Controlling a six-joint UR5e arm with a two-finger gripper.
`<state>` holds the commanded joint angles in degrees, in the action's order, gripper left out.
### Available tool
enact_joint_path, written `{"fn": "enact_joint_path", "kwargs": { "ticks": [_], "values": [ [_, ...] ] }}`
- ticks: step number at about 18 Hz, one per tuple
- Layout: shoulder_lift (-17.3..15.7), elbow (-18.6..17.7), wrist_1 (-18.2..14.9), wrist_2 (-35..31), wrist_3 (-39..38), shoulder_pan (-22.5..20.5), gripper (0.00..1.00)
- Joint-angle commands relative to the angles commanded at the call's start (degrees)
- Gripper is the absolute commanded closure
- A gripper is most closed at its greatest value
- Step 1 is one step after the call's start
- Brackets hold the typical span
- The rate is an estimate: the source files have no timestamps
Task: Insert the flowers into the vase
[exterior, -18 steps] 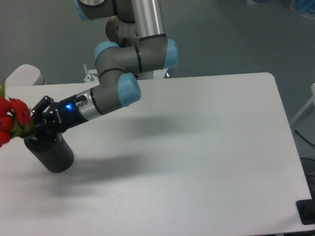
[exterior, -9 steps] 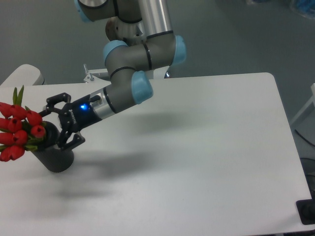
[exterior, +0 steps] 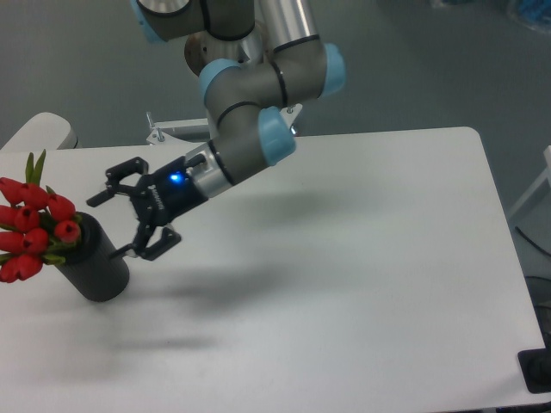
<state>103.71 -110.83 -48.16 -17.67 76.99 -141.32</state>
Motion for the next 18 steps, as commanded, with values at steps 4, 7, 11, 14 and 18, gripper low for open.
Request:
{"fn": "enact_joint_path", "kwargs": {
  "ticks": [4,7,11,14,18],
  "values": [
    [2.1,1.8,0.0,-0.3,0.4,-4.9,0.00],
    [4.5,2.7,-0.1,-1.4,0.4,-7.6,0.00],
    [7.8,7.4,-0.1,-8.9,0.4,-8.4,0.00],
    [9.7,10.5,-0.1,-13.0,0.3,-8.4,0.00],
    [13.7,16.9,-0.3,-24.0,0.4,-8.4,0.00]
  ]
}}
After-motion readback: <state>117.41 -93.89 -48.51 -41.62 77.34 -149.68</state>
